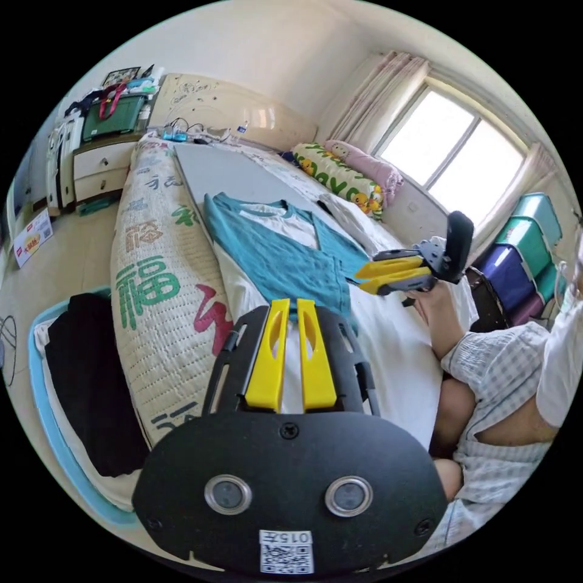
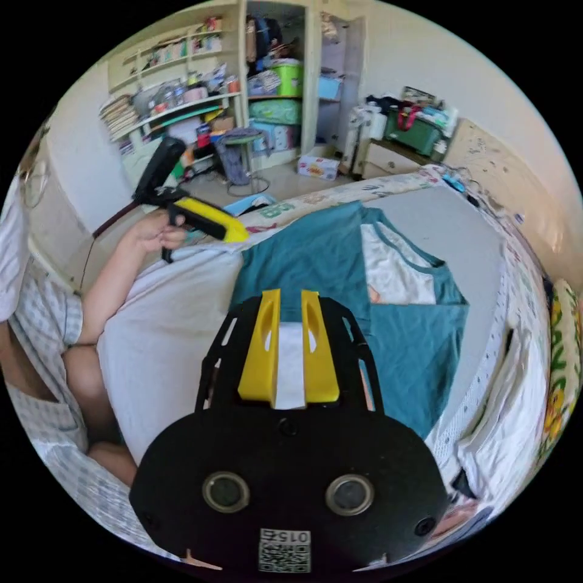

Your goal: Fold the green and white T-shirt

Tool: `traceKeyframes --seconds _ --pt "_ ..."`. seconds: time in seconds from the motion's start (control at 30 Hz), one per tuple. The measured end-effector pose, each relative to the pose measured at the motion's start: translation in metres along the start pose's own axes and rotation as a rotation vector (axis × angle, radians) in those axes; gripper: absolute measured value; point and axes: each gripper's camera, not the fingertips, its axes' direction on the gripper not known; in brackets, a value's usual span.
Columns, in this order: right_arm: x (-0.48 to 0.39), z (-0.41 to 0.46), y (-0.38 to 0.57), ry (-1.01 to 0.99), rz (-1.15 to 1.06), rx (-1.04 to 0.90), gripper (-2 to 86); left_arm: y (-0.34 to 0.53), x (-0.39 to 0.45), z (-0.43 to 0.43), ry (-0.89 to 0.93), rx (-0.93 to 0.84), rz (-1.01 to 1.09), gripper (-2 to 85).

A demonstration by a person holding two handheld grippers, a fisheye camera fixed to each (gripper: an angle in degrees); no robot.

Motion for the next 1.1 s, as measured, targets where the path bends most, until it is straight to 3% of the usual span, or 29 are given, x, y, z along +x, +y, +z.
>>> traceKeyframes --seconds 0.1,0.2,0.33,0.47,0.8,0.9,0.97,1.1 --pt "0.031 0.026 0.037 0.109 0.202 0.027 7.6 -0.007 0.02 0.007 0.07 -0.021 0.13 4.8" --pt "0.053 0.066 0.064 0.094 0.351 -0.02 8.6 -0.012 0.038 0.03 0.074 -0.146 0.237 6.0" --pt "0.049 0.098 0.088 -0.03 0.343 -0.054 7.5 -0.016 0.047 0.041 0.058 -0.219 0.284 6.1" --pt "0.041 0.118 0.111 0.015 0.405 -0.048 0.8 -0.019 0.047 0.043 0.047 -0.242 0.277 5.0" --pt "0.008 0.163 0.143 0.03 0.396 -0.064 4.3 -0.019 0.037 0.031 0.081 -0.224 0.245 1.7" --pt "0.023 0.153 0.161 -0.099 0.485 0.014 6.4 -0.017 0.017 0.002 0.102 -0.083 0.142 2.4" --pt "0.04 0.133 0.177 -0.182 0.515 0.104 6.5 -0.013 -0.024 -0.032 0.067 0.132 -0.178 3.5" --pt "0.075 0.111 0.189 0.02 0.503 0.084 7.3 -0.014 -0.071 -0.062 -0.142 0.267 -0.485 5.0"
